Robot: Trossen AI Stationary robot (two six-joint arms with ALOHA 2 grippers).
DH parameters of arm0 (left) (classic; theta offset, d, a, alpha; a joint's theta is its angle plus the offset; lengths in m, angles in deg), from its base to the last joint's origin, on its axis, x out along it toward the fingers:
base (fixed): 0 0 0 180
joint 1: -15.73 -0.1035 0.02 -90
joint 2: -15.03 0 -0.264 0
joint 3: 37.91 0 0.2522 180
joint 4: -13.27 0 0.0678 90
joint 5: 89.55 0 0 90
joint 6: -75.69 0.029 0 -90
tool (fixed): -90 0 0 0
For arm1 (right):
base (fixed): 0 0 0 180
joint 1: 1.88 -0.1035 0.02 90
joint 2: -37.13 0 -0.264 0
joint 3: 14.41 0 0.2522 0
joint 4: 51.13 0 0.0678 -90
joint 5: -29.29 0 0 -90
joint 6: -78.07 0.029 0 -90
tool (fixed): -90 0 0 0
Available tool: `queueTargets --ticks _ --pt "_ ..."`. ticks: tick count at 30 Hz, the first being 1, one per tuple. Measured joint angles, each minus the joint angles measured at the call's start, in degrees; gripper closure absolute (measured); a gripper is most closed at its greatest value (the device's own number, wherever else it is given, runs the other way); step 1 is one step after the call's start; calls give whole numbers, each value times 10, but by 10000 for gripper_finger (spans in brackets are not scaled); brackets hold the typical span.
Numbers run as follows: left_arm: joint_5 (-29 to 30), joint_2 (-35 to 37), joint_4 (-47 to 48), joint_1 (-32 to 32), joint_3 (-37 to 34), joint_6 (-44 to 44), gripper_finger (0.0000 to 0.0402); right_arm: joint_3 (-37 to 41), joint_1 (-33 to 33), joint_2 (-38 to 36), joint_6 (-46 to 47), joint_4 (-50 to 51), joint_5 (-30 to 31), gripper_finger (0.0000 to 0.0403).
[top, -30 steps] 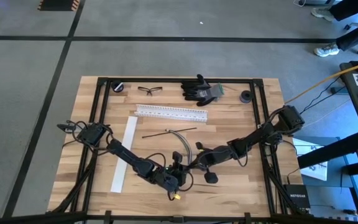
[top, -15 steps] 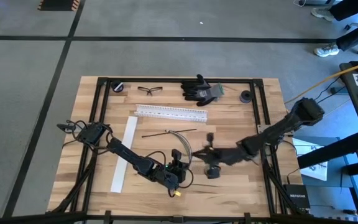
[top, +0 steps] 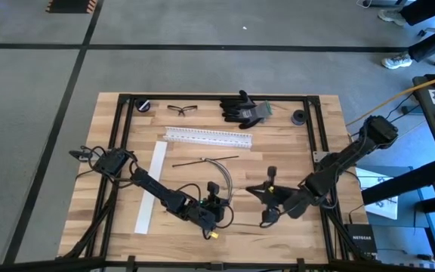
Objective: Ziptie cables
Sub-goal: Wrap the black zip tie on the cable
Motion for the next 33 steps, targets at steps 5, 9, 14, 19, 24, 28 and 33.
queueTargets --ticks 5,9,14,19,24,28,33 --pt "2 -1 -2 0 0 -1 401 0 1 -4 107 74 -22 337" --pt "2 -1 -2 0 0 -2 401 0 1 -4 192 140 -114 276" --pt "3 -1 -10 0 0 2 401 50 1 31 236 35 -166 230" --pt "3 -1 -21 0 0 16 401 109 39 107 201 -198 -210 222" --pt "4 -1 -22 0 0 -1 401 116 97 168 170 -319 -290 221" --pt "4 -1 -21 0 0 1 402 115 139 199 147 -406 -365 221" --pt "4 -1 -21 0 0 2 402 106 167 235 147 -447 -418 222"
